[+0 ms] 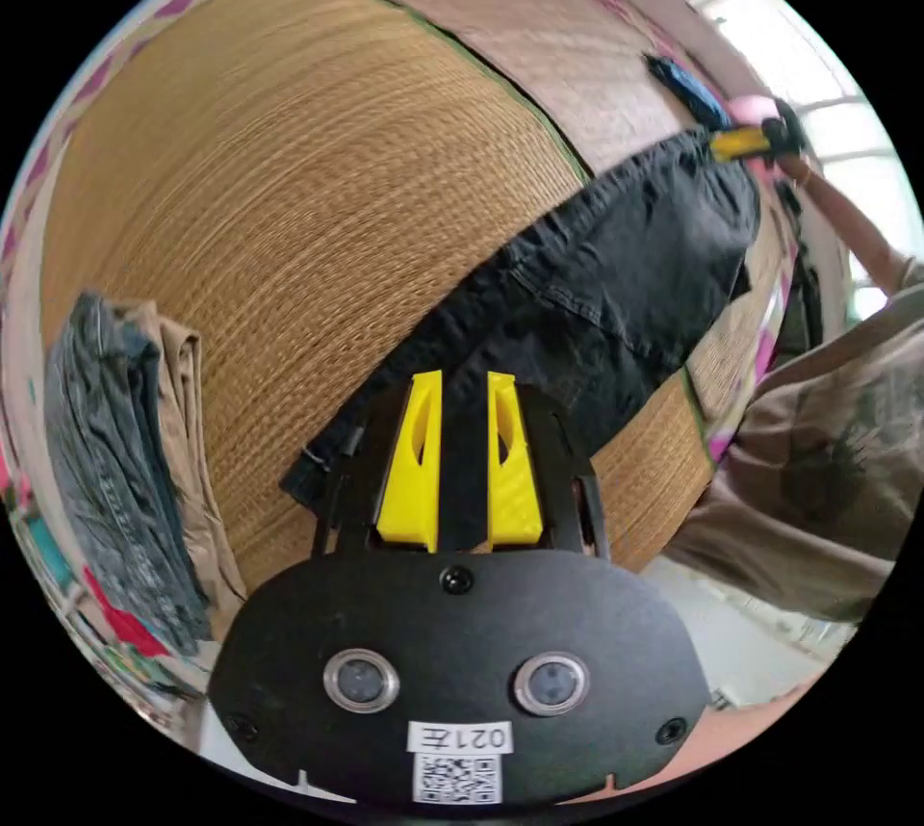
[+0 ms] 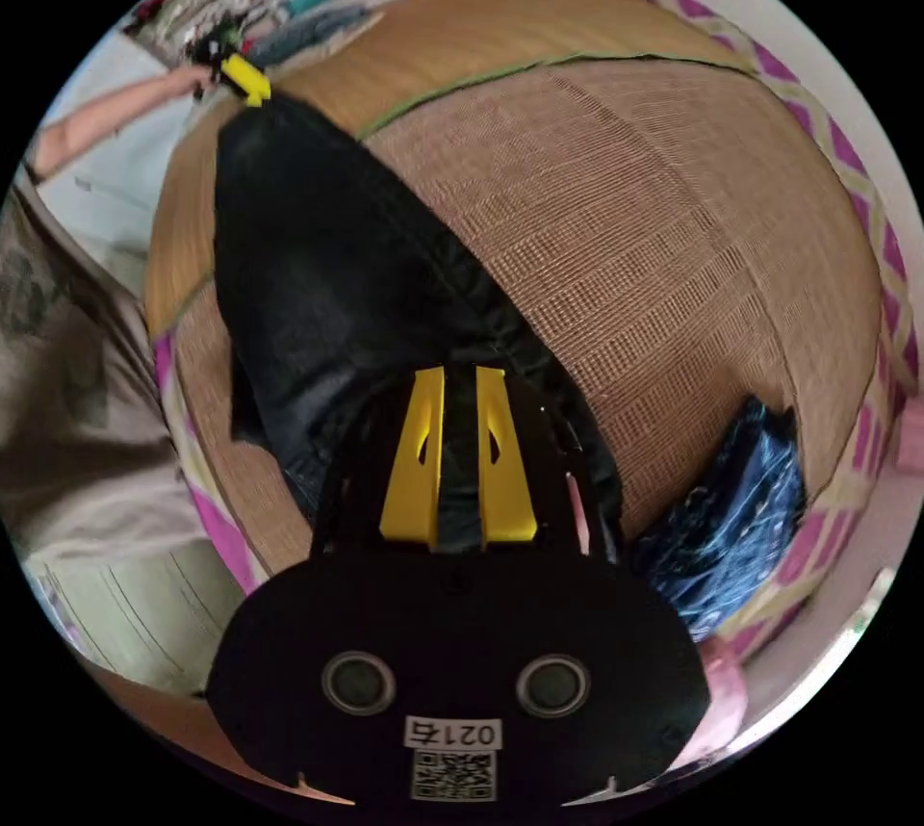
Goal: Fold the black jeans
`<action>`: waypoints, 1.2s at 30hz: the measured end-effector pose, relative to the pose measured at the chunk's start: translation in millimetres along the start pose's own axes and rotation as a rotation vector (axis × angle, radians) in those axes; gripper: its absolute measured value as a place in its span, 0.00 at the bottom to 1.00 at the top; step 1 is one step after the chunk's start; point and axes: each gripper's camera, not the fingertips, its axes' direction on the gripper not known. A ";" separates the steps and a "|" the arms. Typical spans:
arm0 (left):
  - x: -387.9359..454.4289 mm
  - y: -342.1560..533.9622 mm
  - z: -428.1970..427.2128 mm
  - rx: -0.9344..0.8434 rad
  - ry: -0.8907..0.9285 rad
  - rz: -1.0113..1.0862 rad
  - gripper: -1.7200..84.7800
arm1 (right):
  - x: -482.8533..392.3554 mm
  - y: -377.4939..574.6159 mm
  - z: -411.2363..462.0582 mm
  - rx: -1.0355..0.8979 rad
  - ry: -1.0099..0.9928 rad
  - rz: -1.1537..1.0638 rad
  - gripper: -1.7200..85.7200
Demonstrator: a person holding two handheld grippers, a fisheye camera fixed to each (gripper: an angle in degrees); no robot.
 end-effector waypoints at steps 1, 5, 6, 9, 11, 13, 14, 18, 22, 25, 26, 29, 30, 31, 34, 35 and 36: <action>3.1 -4.0 0.3 -0.010 -0.009 0.021 0.11 | -3.2 -16.0 1.6 -0.027 0.023 -0.043 0.10; 10.1 -21.0 -4.2 -0.022 0.003 0.093 0.13 | -6.9 -55.3 -3.1 -0.067 0.072 -0.082 0.14; 11.3 -23.4 -4.2 -0.036 -0.001 0.109 0.13 | -8.9 -65.6 -2.2 -0.097 0.076 -0.100 0.13; 16.7 -25.1 -3.5 -0.077 -0.015 0.153 0.08 | -10.9 -84.0 -1.1 -0.154 0.050 -0.097 0.08; 20.7 -23.7 -8.7 -0.071 -0.035 0.176 0.04 | -13.4 -91.3 -10.3 -0.149 0.035 -0.080 0.06; 23.0 -23.4 -15.3 -0.060 -0.033 0.179 0.02 | -17.0 -95.8 -28.2 -0.115 -0.003 -0.044 0.05; 25.0 -23.2 -19.8 -0.054 -0.035 0.182 0.02 | -18.6 -95.7 -33.3 -0.103 -0.016 -0.043 0.04; 34.0 -24.3 -45.2 -0.014 -0.062 0.209 0.01 | -19.4 -91.6 -70.5 0.009 -0.070 0.013 0.03; 28.0 -34.0 -49.9 -0.024 -0.075 0.191 0.01 | -10.6 -102.3 -75.0 0.022 -0.068 0.077 0.03; 15.0 -45.2 -36.5 -0.049 -0.049 0.149 0.01 | -3.1 -117.8 -57.0 -0.021 -0.074 0.116 0.03; 10.1 -48.3 -30.1 -0.066 -0.037 0.134 0.01 | -2.0 -120.7 -52.6 -0.035 -0.076 0.121 0.03; -0.9 -48.8 -13.6 -0.094 0.008 0.073 0.01 | 0.5 -130.9 -33.6 -0.087 -0.070 0.152 0.03; -3.4 -46.1 -7.1 -0.102 0.030 0.050 0.02 | 0.7 -132.8 -28.4 -0.098 -0.071 0.164 0.04; -4.3 -43.9 -4.2 -0.104 0.041 0.038 0.02 | 0.5 -133.3 -24.3 -0.108 -0.075 0.182 0.04; -4.6 -24.1 1.6 -0.085 0.058 -0.001 0.04 | -1.4 -126.3 -25.2 -0.105 -0.116 0.229 0.06; -3.4 -11.2 2.4 -0.092 0.040 -0.012 0.05 | -2.1 -123.4 -28.1 -0.098 -0.125 0.238 0.07; -2.4 6.3 1.5 -0.082 0.009 -0.036 0.07 | -3.4 -117.2 -36.0 -0.080 -0.131 0.268 0.07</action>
